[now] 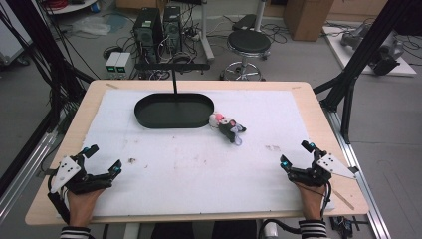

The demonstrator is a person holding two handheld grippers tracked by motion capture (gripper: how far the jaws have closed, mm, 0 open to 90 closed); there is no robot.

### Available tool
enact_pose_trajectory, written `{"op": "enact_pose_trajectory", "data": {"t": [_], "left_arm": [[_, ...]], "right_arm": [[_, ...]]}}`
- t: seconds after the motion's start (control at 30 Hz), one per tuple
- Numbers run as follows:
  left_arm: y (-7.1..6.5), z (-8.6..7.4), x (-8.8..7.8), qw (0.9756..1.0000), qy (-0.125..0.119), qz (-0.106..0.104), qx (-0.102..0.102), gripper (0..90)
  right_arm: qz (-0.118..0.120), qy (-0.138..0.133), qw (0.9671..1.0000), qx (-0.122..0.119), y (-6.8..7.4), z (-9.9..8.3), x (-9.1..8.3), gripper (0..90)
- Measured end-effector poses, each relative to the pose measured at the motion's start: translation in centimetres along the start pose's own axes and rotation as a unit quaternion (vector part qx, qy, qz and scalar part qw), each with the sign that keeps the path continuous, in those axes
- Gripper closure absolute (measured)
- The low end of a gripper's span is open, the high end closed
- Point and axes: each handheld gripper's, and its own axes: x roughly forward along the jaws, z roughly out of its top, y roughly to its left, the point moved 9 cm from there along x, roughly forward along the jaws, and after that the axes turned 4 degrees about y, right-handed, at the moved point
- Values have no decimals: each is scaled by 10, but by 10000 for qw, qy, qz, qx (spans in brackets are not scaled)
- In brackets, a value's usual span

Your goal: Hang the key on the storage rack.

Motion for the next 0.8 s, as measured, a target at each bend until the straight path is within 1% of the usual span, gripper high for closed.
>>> {"op": "enact_pose_trajectory", "data": {"t": [0.1,0.17,0.23,0.33,0.37,0.4,0.43,0.47,0.53,0.57,0.63,0.67,0.73,0.77,0.8], "left_arm": [[0,0,0,10000,4,-4,-21,17],[0,0,0,10000,7,-1,-11,17],[0,0,0,10000,20,-3,-6,17],[0,0,0,10000,10,0,-31,17],[0,0,0,10000,10,1,-30,17],[0,0,0,10000,15,-1,-28,17],[0,0,1,10000,19,-1,-30,17],[0,0,1,10000,19,-1,-30,17],[0,0,1,10000,20,-2,-35,17],[0,0,1,10000,20,-4,-36,17],[0,0,1,10000,30,-3,-33,17],[0,0,1,10000,32,-6,-38,17],[1,0,1,10000,34,-2,-47,17],[1,0,1,10000,43,-2,-48,17],[1,0,1,10000,46,-6,-45,17]], "right_arm": [[19,22,10000,41,-1,0,1,13],[72,151,9998,115,-1,-1,3,13],[94,212,9997,76,-2,-1,6,13],[112,247,9996,84,-3,1,9,13],[133,299,9994,120,-3,4,11,13],[128,303,9994,90,-4,6,12,13],[126,386,9991,122,-5,8,13,13],[126,386,9991,122,-5,8,13,13],[172,439,9988,122,-6,15,15,12],[216,498,9985,102,-7,23,17,13],[263,614,9978,41,-9,31,22,13],[263,614,9978,41,-9,31,22,13],[359,745,9966,18,-9,39,27,13],[456,836,9954,-35,-8,48,34,13],[456,836,9954,-35,-8,48,34,13]]}}
